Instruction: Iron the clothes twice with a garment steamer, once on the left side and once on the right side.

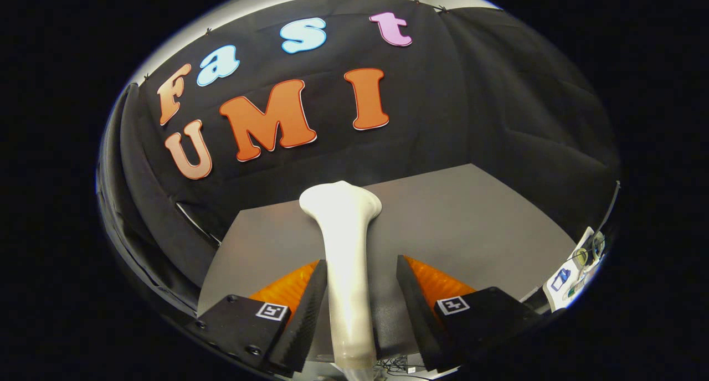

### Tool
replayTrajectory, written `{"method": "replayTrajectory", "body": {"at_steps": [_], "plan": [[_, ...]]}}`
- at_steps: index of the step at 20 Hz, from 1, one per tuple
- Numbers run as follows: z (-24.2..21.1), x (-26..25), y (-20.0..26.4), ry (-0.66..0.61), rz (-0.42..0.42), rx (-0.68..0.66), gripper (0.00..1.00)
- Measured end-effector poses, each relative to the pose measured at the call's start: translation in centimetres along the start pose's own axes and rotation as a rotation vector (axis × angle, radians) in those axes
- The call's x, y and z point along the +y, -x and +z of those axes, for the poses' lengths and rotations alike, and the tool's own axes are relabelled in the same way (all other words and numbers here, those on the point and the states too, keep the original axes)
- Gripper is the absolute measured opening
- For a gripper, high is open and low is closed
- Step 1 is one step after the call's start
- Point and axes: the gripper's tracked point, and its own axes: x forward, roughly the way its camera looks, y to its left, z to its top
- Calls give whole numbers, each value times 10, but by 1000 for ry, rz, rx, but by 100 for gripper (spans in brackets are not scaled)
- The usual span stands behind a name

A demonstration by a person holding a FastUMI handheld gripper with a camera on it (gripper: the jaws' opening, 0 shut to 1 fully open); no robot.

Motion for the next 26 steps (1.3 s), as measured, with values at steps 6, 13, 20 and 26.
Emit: {"method": "replayTrajectory", "body": {"at_steps": [6, 13, 20, 26], "plan": [[-8, 3, -21, 20, -4, 57, 73], [-4, 7, -21, 26, -5, 55, 46], [19, 10, 21, -32, 25, -29, 46], [11, 20, 57, -56, -9, -56, 46]]}}
